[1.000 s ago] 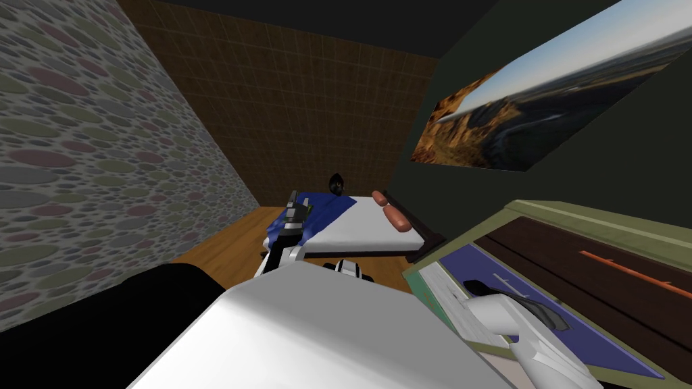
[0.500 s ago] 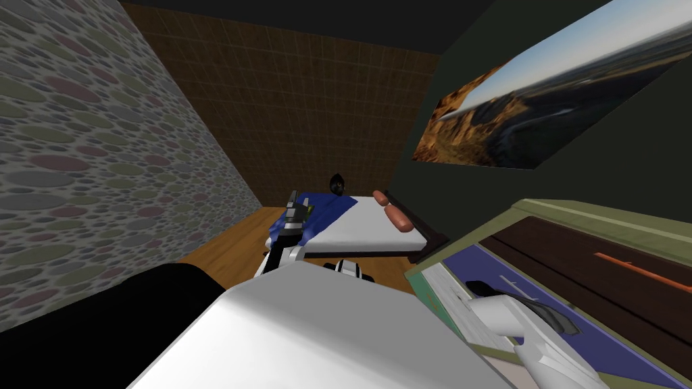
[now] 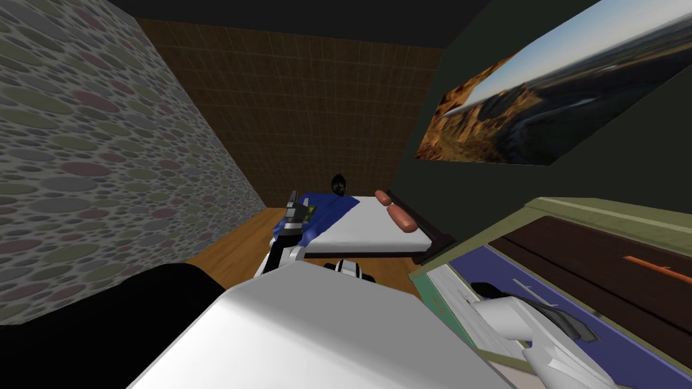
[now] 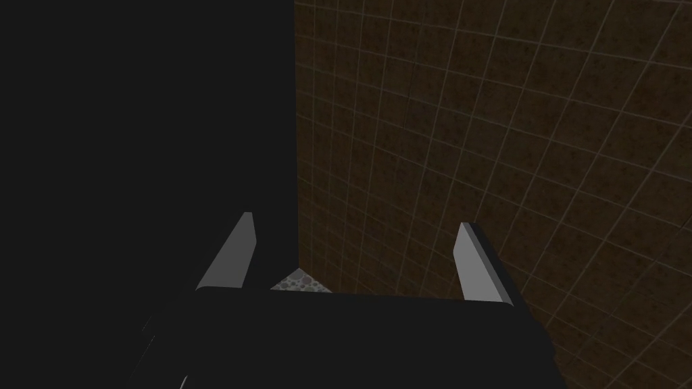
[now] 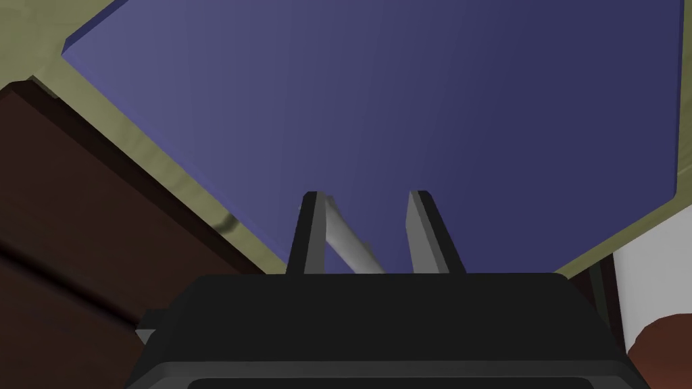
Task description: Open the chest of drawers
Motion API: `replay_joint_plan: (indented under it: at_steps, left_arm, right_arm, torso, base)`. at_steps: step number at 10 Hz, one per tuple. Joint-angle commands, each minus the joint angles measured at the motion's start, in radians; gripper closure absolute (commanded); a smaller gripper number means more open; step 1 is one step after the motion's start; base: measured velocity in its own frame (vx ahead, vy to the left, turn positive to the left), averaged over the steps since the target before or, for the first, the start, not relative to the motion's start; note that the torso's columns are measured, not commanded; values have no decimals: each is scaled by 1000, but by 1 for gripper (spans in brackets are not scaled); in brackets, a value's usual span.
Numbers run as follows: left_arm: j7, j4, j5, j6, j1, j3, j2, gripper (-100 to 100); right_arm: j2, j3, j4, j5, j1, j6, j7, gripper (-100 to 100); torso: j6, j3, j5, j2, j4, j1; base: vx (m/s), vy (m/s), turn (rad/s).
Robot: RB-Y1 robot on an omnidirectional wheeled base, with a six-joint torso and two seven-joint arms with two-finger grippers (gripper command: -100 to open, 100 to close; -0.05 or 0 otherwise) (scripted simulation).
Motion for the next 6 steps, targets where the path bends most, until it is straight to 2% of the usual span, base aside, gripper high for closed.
replay_joint_plan:
  at_steps: [1,3,4,5,6]
  left_arm:
    - [0,0,0,0,0,0,0,0]
    - [0,0,0,0,0,0,0,0]
    - [0,0,0,0,0,0,0,0]
    - [0,0,0,0,0,0,0,0]
    - [0,0,0,0,0,0,0,0]
  right_arm:
    - [-38,-18,-12,1,4,11,4,-100]
    - [-57,-17,-11,5,9,14,2,-100]
    - [-44,-13,-12,-9,16,15,9,-100]
    - [-68,20,37,10,-31,-18,-39,-100]
    - [-68,20,68,10,-31,-18,-39,-100]
  torso:
    - [0,0,3,2,1,6]
    - [-5,1,9,3,2,19]
    - [-6,1,5,3,1,25]
    - [-4,3,-3,4,-1,21]
    - [-4,4,-6,5,-2,19]
  base:
    - [2,68,49]
    - [5,99,75]
    - [8,36,23]
    - [-9,27,-14]
    - [-9,29,9]
